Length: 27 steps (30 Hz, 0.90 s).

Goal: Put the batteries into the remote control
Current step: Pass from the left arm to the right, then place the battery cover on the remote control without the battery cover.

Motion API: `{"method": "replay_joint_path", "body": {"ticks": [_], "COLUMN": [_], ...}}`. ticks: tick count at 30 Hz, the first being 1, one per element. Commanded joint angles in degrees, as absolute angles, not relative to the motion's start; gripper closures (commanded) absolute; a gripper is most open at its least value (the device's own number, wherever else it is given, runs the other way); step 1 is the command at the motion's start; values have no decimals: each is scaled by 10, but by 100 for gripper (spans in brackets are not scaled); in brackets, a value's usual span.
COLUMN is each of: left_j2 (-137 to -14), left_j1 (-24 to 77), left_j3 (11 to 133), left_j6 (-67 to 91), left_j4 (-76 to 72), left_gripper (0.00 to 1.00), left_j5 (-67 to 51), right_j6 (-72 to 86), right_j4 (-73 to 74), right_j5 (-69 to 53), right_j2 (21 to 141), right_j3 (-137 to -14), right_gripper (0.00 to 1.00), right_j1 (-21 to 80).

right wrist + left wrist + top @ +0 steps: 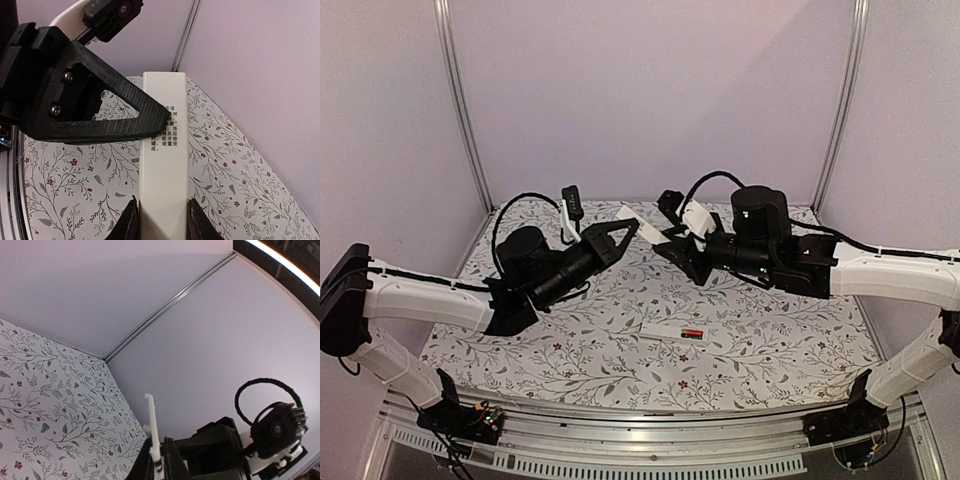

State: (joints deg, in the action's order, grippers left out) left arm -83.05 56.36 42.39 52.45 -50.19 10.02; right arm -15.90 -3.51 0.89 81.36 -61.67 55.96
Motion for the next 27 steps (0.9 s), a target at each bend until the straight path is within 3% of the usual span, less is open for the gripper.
{"method": "replay_joint_path", "body": {"ticks": [1,8,14,20,27], "left_j2": [-823,-825,-750,-700,-761], "left_j1": [551,546,532,514,492], "left_j3": [411,405,370,335,299], "left_j6": [516,513,408,383,455], "left_j4": [-501,-497,-429,-295,-293], "left_gripper": [84,41,21,17,21], "left_j5": [98,86,139,220,161], "right_j6": [-156,-160,-179,-231,-284], "right_j4": [-5,20,146,209,263], "right_j5": [35,39,-79,-139,-168], "right_j2": [812,806,799,810,895], "right_j3": [-631,-626,-628,-599,-623], "right_gripper": [100,100,100,100,100], "right_j1": [559,554,489,471,471]}}
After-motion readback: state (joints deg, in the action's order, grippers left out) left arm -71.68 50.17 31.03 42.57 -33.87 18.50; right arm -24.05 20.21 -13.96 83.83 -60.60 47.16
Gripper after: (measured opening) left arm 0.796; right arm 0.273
